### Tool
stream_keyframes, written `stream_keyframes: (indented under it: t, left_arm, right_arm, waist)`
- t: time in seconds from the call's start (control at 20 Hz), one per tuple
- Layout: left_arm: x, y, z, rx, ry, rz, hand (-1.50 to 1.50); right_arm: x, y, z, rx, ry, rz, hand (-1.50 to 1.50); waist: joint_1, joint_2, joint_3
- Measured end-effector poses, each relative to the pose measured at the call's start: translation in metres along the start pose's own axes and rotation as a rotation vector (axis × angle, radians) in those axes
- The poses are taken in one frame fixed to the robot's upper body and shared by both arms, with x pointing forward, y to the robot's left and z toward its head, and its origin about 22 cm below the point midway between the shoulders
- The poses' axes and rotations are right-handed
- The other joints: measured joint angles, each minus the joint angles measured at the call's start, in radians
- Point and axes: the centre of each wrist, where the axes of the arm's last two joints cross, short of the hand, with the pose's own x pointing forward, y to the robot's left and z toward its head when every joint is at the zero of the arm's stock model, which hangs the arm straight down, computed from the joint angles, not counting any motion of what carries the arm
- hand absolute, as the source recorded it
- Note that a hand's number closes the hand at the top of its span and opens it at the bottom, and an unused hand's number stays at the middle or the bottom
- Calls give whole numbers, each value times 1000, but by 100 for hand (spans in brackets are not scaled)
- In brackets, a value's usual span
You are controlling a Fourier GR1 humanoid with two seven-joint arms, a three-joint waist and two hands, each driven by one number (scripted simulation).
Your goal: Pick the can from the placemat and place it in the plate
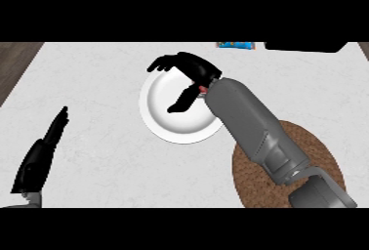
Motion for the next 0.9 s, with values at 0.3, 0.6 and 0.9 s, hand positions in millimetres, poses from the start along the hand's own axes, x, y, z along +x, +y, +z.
stream_keyframes:
  t: [0.3,0.6,0.9]
  left_arm:
    - [-1,4,4,16,10,-4,0]
    - [-2,3,8,20,4,0,0]
    - [6,2,0,11,-21,-3,0]
  right_arm:
    - [-1,-19,1,-194,8,-187,-150]
    - [-30,-65,30,-324,29,-363,-150]
    - [-62,-110,78,-398,-28,-464,-150]
  waist:
    - [-16,-1,0]
    - [-14,7,1]
    - [1,19,2]
